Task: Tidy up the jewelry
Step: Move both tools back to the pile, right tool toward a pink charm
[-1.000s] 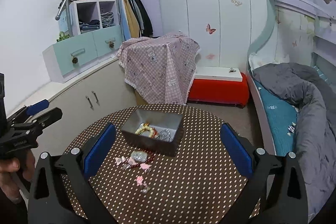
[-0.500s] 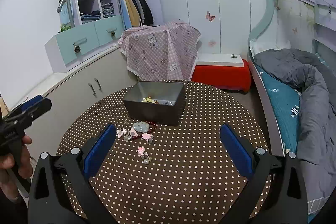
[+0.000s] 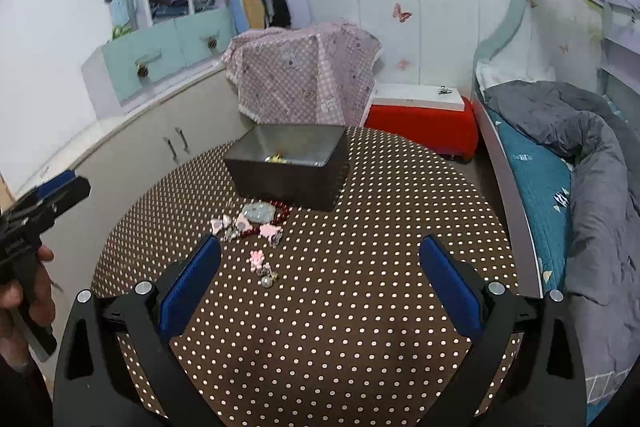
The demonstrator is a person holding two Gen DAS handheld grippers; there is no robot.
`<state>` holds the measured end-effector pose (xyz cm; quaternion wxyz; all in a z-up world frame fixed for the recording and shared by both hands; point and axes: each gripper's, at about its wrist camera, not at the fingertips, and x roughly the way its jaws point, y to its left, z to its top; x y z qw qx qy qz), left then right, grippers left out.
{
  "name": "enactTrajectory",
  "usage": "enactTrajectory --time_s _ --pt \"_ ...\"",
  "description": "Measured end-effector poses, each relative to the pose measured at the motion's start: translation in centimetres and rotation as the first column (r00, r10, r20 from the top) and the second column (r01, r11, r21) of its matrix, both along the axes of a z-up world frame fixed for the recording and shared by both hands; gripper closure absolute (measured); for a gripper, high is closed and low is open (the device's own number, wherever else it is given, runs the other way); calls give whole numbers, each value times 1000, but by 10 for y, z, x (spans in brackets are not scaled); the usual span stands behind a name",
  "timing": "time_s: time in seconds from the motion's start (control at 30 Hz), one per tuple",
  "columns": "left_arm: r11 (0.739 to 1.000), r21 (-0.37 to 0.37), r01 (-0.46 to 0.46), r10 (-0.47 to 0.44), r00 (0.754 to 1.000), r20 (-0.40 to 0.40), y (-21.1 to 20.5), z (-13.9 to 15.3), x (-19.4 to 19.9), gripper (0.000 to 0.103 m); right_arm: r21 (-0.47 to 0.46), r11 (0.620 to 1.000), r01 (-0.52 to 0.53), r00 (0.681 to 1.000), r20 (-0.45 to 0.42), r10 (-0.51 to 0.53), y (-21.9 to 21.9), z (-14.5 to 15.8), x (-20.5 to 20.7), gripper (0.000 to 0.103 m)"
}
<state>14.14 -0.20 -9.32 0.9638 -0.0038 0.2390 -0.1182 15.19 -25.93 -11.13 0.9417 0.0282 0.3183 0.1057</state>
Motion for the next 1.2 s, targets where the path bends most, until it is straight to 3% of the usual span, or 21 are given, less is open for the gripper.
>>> enactTrajectory --time_s 0.37,0.6,0.63,0.7,0.87,1.1,1.2 --pt "998 63 -1 7 995 -101 9 -40 30 6 -129 974 -186 973 -161 165 49 -61 34 9" --pt "988 132 83 -61 984 -168 -6 -63 58 6 -170 954 -247 950 -237 204 72 -90 67 50" --pt "985 139 98 -72 981 -179 -9 -66 63 6 -168 951 -259 948 -235 216 74 -89 67 65" --pt "980 162 119 -85 976 -200 -15 -73 71 6 -174 945 -277 944 -233 234 76 -88 65 84" --pt "964 202 175 -116 956 -271 -31 -91 94 6 -168 951 -261 949 -227 220 67 -88 54 84" --pt "933 290 214 -123 945 -303 -51 -98 113 6 -142 963 -228 955 -225 192 49 -89 45 84" --pt "917 308 253 -142 929 -341 -59 -105 119 12 -137 965 -225 955 -226 191 48 -88 43 84"
